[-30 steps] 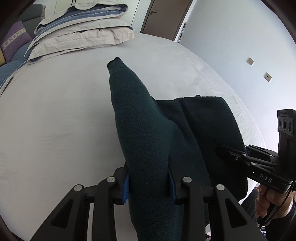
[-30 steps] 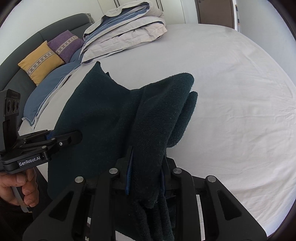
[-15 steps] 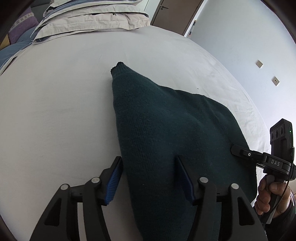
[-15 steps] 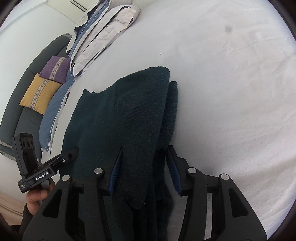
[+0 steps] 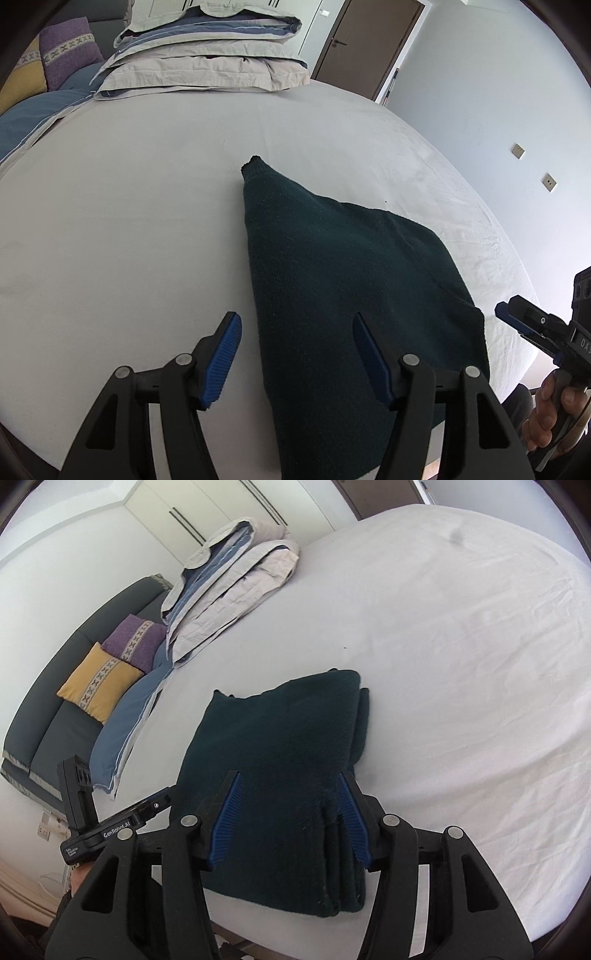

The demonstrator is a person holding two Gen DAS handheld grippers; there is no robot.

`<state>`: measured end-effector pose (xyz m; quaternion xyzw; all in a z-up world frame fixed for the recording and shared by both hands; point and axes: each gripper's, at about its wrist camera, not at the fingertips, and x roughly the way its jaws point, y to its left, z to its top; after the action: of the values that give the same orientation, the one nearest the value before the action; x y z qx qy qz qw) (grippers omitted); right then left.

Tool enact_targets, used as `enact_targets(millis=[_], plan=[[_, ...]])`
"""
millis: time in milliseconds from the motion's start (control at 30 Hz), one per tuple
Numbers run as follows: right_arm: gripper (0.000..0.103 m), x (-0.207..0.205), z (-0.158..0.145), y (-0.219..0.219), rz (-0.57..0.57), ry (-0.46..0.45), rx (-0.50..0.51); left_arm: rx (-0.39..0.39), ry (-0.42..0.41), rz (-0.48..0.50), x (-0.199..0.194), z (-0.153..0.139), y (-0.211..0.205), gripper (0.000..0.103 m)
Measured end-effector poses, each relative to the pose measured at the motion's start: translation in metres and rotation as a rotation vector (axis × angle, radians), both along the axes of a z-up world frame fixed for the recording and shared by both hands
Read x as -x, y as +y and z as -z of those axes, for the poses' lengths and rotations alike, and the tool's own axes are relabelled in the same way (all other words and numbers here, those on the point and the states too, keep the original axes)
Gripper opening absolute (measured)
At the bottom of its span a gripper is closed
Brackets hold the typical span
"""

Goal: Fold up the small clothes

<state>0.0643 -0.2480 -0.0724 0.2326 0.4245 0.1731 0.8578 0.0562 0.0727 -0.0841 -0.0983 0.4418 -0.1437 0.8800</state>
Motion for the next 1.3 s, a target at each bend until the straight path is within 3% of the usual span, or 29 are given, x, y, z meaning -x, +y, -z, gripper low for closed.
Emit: enact_targets(millis=[67, 233, 300, 400, 467, 533, 667, 733, 800, 833, 933, 1100, 1200, 1300], plan=[[0.051, 0.005, 0.006, 0.007, -0.025, 0.0, 0.0, -0.021, -0.027, 0.002, 0.009, -0.005, -0.004, 0.066], [0.051, 0.004, 0.06, 0.008, 0.003, 0.135, 0.041, -0.082, -0.056, -0.003, 0.023, -0.002, -0.012, 0.066], [0.049, 0.012, 0.063, -0.001, 0.018, 0.126, -0.013, -0.093, -0.079, -0.016, 0.03, -0.005, -0.011, 0.066], [0.05, 0.024, 0.051, -0.011, 0.047, 0.099, 0.014, -0.122, -0.13, -0.045, 0.042, -0.017, -0.009, 0.072], [0.051, 0.034, 0.037, -0.02, 0.068, 0.065, 0.03, -0.144, -0.197, -0.065, 0.054, -0.031, -0.008, 0.079], [0.051, 0.044, 0.017, -0.029, 0.097, 0.02, 0.069, -0.183, -0.284, -0.096, 0.066, -0.05, -0.01, 0.102], [0.052, 0.069, -0.029, -0.032, 0.152, -0.123, 0.174, -0.259, -0.467, -0.141, 0.093, -0.091, -0.017, 0.103], [0.063, 0.083, -0.053, -0.033, 0.186, -0.221, 0.207, -0.303, -0.514, -0.171, 0.102, -0.108, -0.02, 0.103], [0.086, 0.1, -0.074, -0.03, 0.225, -0.326, 0.226, -0.317, -0.56, -0.179, 0.113, -0.124, -0.023, 0.103], [0.09, 0.108, -0.084, -0.028, 0.255, -0.383, 0.246, -0.317, -0.576, -0.19, 0.118, -0.13, -0.023, 0.103], [0.1, 0.125, -0.113, -0.018, 0.318, -0.505, 0.32, -0.274, -0.529, -0.22, 0.126, -0.142, -0.017, 0.103], [0.103, 0.132, -0.143, 0.002, 0.283, -0.537, 0.479, -0.295, -0.469, -0.234, 0.13, -0.142, -0.017, 0.103], [0.103, 0.12, -0.137, 0.01, 0.257, -0.404, 0.54, -0.3, -0.373, -0.207, 0.122, -0.125, -0.021, 0.103], [0.103, 0.108, -0.121, 0.008, 0.23, -0.239, 0.462, -0.277, -0.306, -0.165, 0.117, -0.113, -0.028, 0.103]])
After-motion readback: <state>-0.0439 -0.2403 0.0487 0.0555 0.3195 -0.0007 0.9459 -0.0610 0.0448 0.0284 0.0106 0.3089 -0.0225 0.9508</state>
